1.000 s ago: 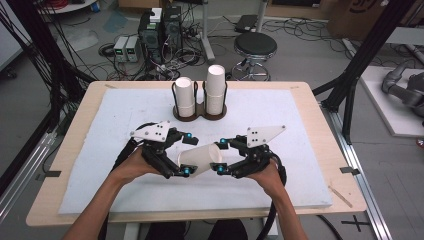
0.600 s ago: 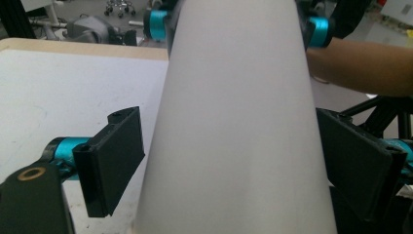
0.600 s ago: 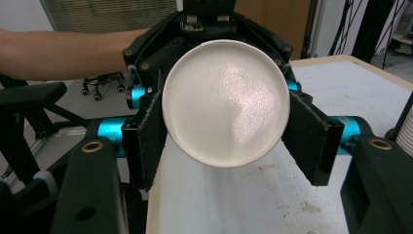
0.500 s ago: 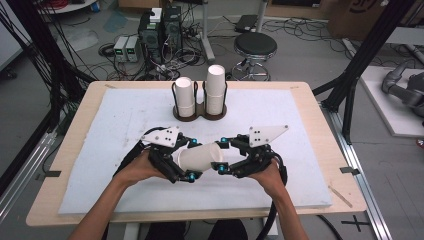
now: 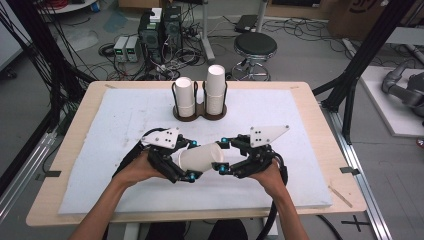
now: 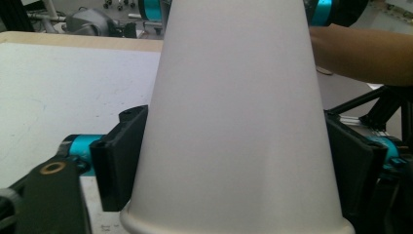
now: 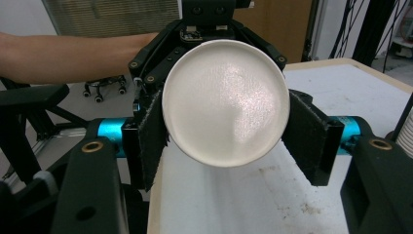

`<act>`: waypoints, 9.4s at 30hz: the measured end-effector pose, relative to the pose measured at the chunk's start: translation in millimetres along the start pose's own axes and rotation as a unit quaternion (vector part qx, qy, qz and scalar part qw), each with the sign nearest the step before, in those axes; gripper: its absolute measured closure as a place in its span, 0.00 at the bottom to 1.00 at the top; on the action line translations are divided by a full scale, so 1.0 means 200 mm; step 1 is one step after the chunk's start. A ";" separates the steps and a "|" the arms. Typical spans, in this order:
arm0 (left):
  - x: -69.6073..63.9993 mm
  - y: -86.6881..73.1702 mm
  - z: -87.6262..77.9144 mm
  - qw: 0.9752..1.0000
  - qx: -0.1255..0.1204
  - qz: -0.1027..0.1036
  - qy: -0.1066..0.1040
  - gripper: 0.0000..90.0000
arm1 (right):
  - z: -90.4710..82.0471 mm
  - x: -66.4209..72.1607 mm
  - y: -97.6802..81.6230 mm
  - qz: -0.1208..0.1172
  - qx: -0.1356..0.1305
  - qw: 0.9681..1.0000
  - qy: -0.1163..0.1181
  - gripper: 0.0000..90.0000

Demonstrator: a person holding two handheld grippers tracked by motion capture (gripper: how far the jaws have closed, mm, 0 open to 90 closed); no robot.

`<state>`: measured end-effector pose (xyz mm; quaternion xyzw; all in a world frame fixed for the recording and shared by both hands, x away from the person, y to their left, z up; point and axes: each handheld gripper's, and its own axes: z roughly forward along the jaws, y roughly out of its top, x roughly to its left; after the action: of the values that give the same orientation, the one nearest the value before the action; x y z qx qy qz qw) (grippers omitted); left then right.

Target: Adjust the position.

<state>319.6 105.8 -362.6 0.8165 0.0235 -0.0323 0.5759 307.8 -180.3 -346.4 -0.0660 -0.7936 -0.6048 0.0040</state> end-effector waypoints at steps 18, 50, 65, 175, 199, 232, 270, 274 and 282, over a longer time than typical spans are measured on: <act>0.00 0.00 -0.02 1.000 0.010 0.013 0.011 0.31 | 0.02 0.00 -0.02 0.004 0.008 1.000 -0.014 0.20; -0.03 0.06 -0.10 0.979 0.203 0.009 0.031 0.33 | 0.06 0.02 0.06 -0.025 0.199 0.979 -0.036 0.16; -0.04 0.11 0.01 0.941 0.337 0.021 0.032 0.33 | 0.20 0.00 0.14 -0.058 0.358 0.932 -0.018 0.16; -0.02 0.07 -0.23 0.992 0.116 -0.019 0.049 0.08 | 0.18 0.01 0.01 -0.038 0.297 0.954 -0.017 0.40; -0.07 -0.20 -0.19 0.996 -0.013 -0.055 0.065 0.08 | 0.14 0.04 -0.19 -0.003 0.159 0.986 -0.044 0.40; -0.07 -0.20 -0.04 0.993 -0.087 -0.068 0.033 0.08 | 0.19 0.09 -0.26 0.001 0.090 0.995 -0.041 0.40; -0.08 -0.17 0.02 0.995 -0.081 -0.045 0.028 0.31 | 0.23 0.10 -0.27 -0.005 0.099 0.995 -0.032 0.21; -0.08 -0.17 0.01 0.996 -0.078 -0.042 0.030 0.30 | 0.23 0.10 -0.27 0.000 0.103 0.994 -0.041 0.19; -0.08 -0.17 -0.01 0.995 -0.079 -0.042 0.038 0.30 | 0.23 0.10 -0.27 0.001 0.104 0.994 -0.044 0.17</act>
<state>301.6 118.9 -392.9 0.7674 0.0825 -0.0233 0.6354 285.6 -147.3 -408.2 -0.0925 -0.8514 -0.5157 -0.0232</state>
